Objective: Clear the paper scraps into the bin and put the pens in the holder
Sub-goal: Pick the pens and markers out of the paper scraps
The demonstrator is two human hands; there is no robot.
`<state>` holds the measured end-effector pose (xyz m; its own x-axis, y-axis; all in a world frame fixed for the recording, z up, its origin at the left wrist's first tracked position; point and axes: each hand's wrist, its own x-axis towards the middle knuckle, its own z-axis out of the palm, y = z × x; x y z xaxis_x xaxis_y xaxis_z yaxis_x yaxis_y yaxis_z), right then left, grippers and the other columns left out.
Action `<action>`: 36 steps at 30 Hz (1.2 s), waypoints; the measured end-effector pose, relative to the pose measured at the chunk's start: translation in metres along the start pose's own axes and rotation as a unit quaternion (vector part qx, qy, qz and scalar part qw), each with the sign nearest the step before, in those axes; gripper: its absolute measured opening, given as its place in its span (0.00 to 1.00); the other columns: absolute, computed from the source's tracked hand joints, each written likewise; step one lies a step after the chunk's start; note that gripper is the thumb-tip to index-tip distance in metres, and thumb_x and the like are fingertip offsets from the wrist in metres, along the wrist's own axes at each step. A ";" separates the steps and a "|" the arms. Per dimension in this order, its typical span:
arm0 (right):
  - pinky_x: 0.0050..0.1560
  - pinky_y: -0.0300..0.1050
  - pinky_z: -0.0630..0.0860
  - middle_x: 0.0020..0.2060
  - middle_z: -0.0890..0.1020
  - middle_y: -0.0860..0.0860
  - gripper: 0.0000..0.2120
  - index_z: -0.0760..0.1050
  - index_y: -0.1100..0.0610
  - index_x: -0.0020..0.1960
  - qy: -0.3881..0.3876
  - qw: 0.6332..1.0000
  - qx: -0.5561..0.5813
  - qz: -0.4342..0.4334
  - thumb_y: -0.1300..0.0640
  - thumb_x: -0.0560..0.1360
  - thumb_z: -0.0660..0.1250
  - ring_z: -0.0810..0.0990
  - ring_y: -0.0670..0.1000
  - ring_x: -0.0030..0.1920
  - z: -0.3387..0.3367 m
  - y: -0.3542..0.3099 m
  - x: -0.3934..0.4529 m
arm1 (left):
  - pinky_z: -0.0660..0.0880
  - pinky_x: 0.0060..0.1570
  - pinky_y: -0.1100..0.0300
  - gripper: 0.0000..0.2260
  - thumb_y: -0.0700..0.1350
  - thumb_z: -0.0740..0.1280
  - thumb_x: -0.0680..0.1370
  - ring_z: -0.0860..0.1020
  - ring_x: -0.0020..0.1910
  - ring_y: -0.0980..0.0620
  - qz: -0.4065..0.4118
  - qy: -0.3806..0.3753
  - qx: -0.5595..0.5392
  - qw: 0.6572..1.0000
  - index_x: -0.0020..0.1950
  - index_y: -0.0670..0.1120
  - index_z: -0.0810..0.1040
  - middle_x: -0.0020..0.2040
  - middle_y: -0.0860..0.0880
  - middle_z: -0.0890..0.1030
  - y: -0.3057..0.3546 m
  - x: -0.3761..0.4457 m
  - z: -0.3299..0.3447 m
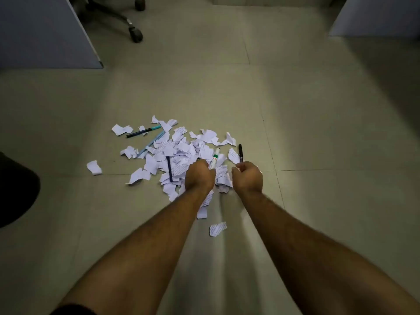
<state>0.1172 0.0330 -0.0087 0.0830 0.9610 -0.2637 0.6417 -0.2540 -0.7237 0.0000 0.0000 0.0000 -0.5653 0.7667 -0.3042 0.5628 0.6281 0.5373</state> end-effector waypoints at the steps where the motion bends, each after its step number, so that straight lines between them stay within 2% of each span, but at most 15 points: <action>1: 0.51 0.41 0.71 0.54 0.84 0.57 0.12 0.81 0.59 0.57 0.009 1.000 -0.006 -0.001 0.58 0.75 0.69 0.81 0.59 0.55 0.001 0.002 0.004 | 0.78 0.51 0.53 0.17 0.51 0.68 0.77 0.80 0.57 0.42 -0.002 -0.012 0.021 1.000 0.62 0.43 0.78 0.59 0.42 0.81 0.001 0.002 0.002; 5: 0.56 0.48 0.76 0.56 0.82 0.60 0.16 0.80 0.59 0.60 0.015 0.999 -0.044 0.015 0.59 0.74 0.68 0.80 0.62 0.57 0.010 0.011 0.015 | 0.78 0.52 0.52 0.16 0.50 0.70 0.77 0.79 0.58 0.42 -0.023 -0.026 0.087 0.996 0.61 0.42 0.77 0.60 0.41 0.80 0.003 0.008 0.020; 9: 0.57 0.53 0.76 0.58 0.78 0.61 0.19 0.74 0.58 0.64 0.000 0.997 -0.074 0.019 0.59 0.74 0.67 0.77 0.64 0.59 0.015 0.022 0.014 | 0.79 0.50 0.52 0.14 0.47 0.71 0.77 0.80 0.57 0.42 -0.024 -0.020 0.094 0.995 0.60 0.42 0.77 0.59 0.41 0.80 0.003 0.006 0.031; 13: 0.57 0.51 0.75 0.59 0.77 0.61 0.19 0.71 0.58 0.66 0.012 0.995 -0.094 0.025 0.63 0.75 0.64 0.77 0.64 0.60 0.017 0.026 0.018 | 0.77 0.47 0.53 0.14 0.48 0.71 0.74 0.80 0.54 0.40 -0.029 0.001 0.036 0.999 0.56 0.41 0.79 0.55 0.40 0.82 0.001 0.007 0.033; 17: 0.55 0.48 0.75 0.58 0.79 0.60 0.16 0.73 0.59 0.63 -0.002 0.994 -0.098 0.052 0.63 0.75 0.64 0.78 0.62 0.59 0.015 0.025 0.023 | 0.76 0.42 0.56 0.13 0.49 0.72 0.72 0.81 0.48 0.41 -0.029 0.005 -0.029 0.999 0.52 0.42 0.82 0.49 0.42 0.84 0.008 0.009 0.029; 22: 0.55 0.47 0.76 0.57 0.81 0.59 0.14 0.78 0.60 0.56 -0.033 0.992 -0.096 0.069 0.58 0.72 0.69 0.79 0.61 0.59 0.011 0.024 0.025 | 0.80 0.43 0.54 0.12 0.50 0.73 0.69 0.82 0.45 0.41 -0.027 -0.004 -0.051 0.998 0.46 0.43 0.83 0.45 0.42 0.84 0.012 0.004 0.028; 27: 0.55 0.47 0.77 0.59 0.81 0.58 0.20 0.77 0.60 0.58 -0.053 0.988 -0.082 0.119 0.52 0.70 0.74 0.80 0.60 0.60 0.000 0.019 0.026 | 0.76 0.41 0.56 0.13 0.50 0.73 0.71 0.82 0.47 0.42 -0.048 -0.017 -0.026 0.998 0.50 0.44 0.83 0.48 0.42 0.84 0.012 -0.001 0.023; 32: 0.51 0.46 0.77 0.52 0.83 0.57 0.20 0.80 0.59 0.53 -0.068 0.991 -0.101 0.056 0.46 0.69 0.73 0.82 0.59 0.54 0.007 0.021 0.019 | 0.73 0.39 0.58 0.13 0.49 0.73 0.73 0.82 0.48 0.43 -0.047 -0.025 -0.028 0.998 0.54 0.43 0.83 0.50 0.43 0.85 0.008 -0.003 0.018; 36: 0.49 0.44 0.79 0.47 0.85 0.54 0.13 0.82 0.54 0.49 -0.101 0.981 -0.163 -0.026 0.50 0.67 0.71 0.82 0.57 0.50 0.016 0.023 0.010 | 0.71 0.39 0.59 0.11 0.48 0.73 0.73 0.81 0.46 0.44 -0.049 -0.022 -0.054 0.997 0.51 0.42 0.83 0.48 0.43 0.85 -0.003 -0.003 0.017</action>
<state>0.1201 0.0347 -0.0384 -0.0880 0.9226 -0.3756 0.8531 -0.1249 -0.5067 0.0101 -0.0023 -0.0137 -0.5863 0.7095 -0.3911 0.4371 0.6835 0.5846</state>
